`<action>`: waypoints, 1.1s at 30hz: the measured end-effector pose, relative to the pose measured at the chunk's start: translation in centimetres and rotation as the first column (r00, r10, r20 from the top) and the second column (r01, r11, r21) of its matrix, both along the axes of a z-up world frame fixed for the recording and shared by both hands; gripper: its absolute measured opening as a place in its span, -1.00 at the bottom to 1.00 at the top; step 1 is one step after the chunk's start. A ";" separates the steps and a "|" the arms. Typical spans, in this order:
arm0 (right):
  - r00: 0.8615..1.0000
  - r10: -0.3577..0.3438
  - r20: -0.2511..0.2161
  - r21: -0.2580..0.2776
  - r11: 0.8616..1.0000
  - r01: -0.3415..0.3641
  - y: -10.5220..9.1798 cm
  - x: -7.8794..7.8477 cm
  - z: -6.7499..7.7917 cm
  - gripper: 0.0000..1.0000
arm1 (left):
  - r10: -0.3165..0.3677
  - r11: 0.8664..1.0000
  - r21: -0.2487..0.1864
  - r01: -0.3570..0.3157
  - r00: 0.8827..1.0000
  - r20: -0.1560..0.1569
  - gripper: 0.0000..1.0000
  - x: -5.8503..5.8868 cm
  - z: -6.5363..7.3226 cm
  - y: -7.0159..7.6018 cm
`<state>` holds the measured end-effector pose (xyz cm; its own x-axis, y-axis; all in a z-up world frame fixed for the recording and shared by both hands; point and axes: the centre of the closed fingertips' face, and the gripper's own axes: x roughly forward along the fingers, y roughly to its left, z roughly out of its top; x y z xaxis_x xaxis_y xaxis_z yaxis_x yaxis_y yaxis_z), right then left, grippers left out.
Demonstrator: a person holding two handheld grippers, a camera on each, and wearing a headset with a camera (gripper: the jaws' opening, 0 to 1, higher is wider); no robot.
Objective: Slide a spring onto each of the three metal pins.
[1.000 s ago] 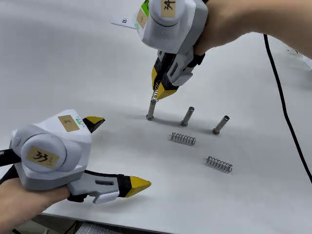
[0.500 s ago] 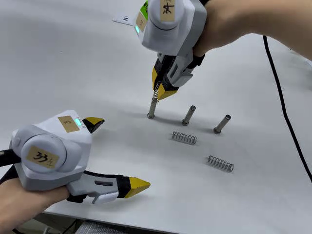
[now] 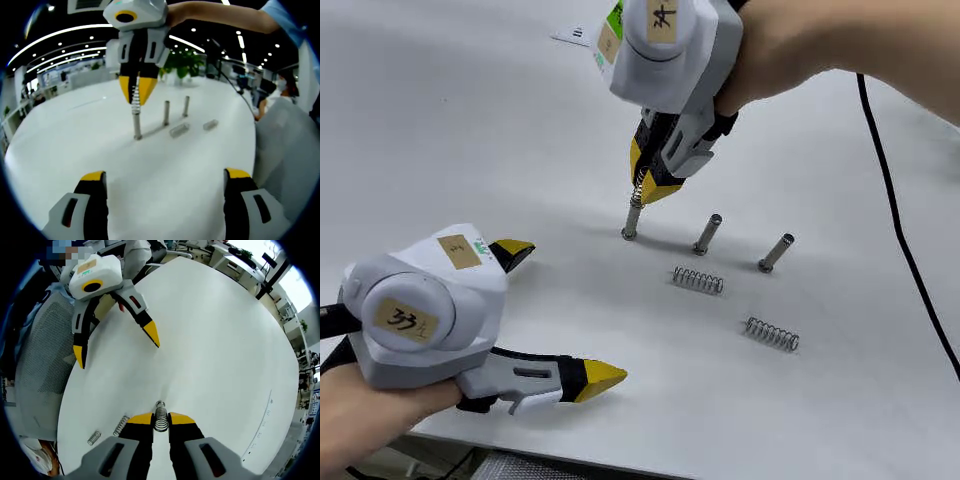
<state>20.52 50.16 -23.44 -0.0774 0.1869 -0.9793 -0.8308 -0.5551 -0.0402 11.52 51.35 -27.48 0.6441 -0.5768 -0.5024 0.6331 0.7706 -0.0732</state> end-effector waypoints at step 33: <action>1.000 -0.014 -0.013 -0.033 0.999 0.014 0.2 0.5 -5.5 -0.75 | 0.001 1.000 -0.008 -0.001 1.000 -0.030 0.94 -0.6 -0.9 -0.2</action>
<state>21.03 50.31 -28.89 -0.0881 0.1559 -0.9838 -0.8387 -0.5445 -0.0112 10.90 51.14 -28.37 0.6293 -0.5803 -0.5170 0.6295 0.7707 -0.0988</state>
